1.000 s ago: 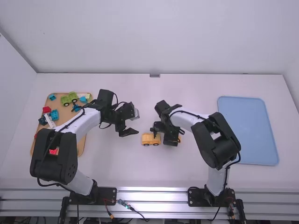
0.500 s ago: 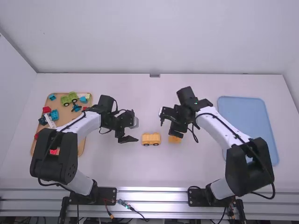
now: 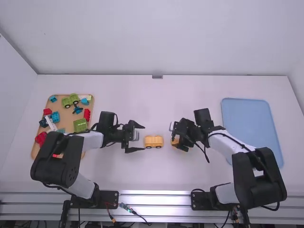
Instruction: Assemble lego blocks to make yellow taxi
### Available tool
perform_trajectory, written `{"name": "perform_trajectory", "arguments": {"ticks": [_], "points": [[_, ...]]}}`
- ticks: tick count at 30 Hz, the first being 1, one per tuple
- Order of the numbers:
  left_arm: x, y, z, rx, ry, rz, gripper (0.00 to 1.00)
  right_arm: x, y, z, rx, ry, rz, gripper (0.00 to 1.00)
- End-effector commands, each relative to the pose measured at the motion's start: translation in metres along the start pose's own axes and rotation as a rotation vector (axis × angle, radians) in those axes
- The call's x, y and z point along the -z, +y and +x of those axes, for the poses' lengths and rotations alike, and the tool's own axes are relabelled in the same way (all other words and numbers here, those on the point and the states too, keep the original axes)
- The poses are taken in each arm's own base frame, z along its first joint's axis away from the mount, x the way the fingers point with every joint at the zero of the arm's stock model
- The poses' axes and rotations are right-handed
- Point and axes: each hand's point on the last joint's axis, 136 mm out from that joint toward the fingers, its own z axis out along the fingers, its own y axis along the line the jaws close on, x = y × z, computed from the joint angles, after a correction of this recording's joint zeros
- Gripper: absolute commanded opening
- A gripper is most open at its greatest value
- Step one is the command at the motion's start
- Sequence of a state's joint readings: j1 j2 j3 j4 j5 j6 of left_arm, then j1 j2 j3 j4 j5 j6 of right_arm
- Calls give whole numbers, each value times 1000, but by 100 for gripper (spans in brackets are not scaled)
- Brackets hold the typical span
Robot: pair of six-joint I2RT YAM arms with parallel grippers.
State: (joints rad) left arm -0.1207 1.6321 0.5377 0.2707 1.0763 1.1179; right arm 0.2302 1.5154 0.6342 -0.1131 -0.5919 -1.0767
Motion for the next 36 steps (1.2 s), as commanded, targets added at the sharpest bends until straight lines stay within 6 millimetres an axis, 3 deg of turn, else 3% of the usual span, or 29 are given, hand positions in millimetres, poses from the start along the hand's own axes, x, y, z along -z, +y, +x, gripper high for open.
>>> {"name": "perform_trajectory", "arguments": {"ticks": [1, 7, 13, 20, 24, 29, 36], "points": [[-5, -12, -2, 129, -20, 15, 99, 2, 10, -2, -6, -88, -45, 99], [-15, -16, 2, 134, -1, -17, 99, 4, 12, 4, 29, -145, -64, 99], [-23, -9, 16, 187, 7, 3, 99, -8, 11, 14, 17, -217, -98, 99], [-36, -4, 30, 236, 20, 30, 99, -16, 6, 33, -39, -181, -104, 100], [-39, -2, 33, 243, 16, 41, 99, -18, 9, 31, -30, -181, -112, 99], [-41, -2, 38, 256, 21, 45, 99, -25, 7, 32, 0, -162, -105, 92], [-41, -4, 38, 258, 22, 47, 99, -36, 7, 45, -38, -121, -107, 90]]}}
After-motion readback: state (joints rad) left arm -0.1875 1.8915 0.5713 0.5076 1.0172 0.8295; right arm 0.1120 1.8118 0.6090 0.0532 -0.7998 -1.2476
